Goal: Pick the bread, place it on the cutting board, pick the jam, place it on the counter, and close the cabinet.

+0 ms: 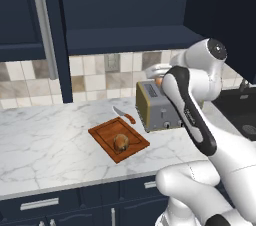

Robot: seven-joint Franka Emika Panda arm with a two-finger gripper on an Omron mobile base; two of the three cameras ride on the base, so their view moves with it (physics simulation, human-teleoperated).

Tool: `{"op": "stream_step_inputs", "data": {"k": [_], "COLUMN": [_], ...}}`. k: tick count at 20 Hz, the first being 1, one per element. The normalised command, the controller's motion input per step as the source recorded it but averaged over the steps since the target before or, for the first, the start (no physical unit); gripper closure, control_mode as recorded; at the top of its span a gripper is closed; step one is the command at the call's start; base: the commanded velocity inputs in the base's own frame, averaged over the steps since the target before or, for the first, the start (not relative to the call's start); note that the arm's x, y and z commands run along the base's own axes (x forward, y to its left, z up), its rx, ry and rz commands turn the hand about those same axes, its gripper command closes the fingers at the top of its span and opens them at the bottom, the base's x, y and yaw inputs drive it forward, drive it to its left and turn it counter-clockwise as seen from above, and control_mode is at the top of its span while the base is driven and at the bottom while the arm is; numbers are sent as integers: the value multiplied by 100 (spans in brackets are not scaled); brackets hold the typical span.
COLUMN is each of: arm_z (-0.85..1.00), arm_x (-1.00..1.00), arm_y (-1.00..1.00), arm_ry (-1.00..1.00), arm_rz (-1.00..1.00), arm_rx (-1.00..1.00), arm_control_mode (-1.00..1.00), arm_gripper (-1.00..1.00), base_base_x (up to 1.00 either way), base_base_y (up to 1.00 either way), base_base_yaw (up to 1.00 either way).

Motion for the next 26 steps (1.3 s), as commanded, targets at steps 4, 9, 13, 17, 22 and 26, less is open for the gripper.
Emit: {"op": "stream_step_inputs", "data": {"k": [4, 9, 13, 17, 22, 26], "arm_z": [-41, -38, -36, -33, -34, -35], "arm_x": [-6, -3, -3, -3, -2, -5], "arm_y": [-22, -20, -19, -18, -17, -19], "arm_ry": [0, 0, 0, 0, 0, 0], "arm_rz": [0, 0, 0, 0, 0, 0], "arm_rx": [0, 0, 0, 0, 0, 0], "arm_control_mode": [-100, -100, -100, -100, -100, -100], "arm_gripper": [100, 100, 100, 100, 100, 100], "base_base_x": [0, 0, 0, 0, 0, 0], "base_base_y": [0, 0, 0, 0, 0, 0], "base_base_yaw": [0, 0, 0, 0, 0, 0]}}
